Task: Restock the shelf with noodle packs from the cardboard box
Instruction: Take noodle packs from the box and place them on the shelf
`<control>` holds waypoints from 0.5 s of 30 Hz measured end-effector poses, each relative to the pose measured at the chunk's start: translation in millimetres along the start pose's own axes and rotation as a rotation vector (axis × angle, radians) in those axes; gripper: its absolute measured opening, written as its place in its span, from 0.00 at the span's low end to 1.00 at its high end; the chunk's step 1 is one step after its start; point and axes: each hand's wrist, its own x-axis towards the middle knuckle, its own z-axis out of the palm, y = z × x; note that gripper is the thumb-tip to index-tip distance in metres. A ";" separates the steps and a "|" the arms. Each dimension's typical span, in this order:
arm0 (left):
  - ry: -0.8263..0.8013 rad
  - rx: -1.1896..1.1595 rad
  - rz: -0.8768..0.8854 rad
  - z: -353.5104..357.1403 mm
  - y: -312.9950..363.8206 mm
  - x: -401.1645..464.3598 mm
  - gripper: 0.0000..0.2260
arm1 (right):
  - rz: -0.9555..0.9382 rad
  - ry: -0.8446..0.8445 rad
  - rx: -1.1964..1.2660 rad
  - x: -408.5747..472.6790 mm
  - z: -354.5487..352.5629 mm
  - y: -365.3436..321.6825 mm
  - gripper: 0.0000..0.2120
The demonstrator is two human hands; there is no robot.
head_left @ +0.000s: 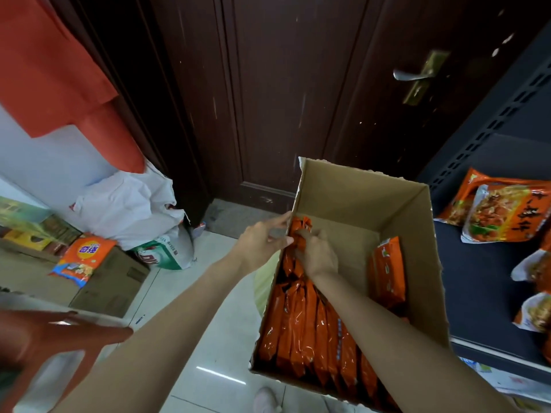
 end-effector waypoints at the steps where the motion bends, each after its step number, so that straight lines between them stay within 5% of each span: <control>1: 0.001 -0.004 0.003 0.2 -0.8 0.6 0.26 | 0.006 0.018 0.004 1.0 1.9 -0.4 0.21; 15: 0.023 -0.031 0.001 4.7 -0.2 0.9 0.25 | 0.034 0.140 0.180 16.1 3.4 14.8 0.07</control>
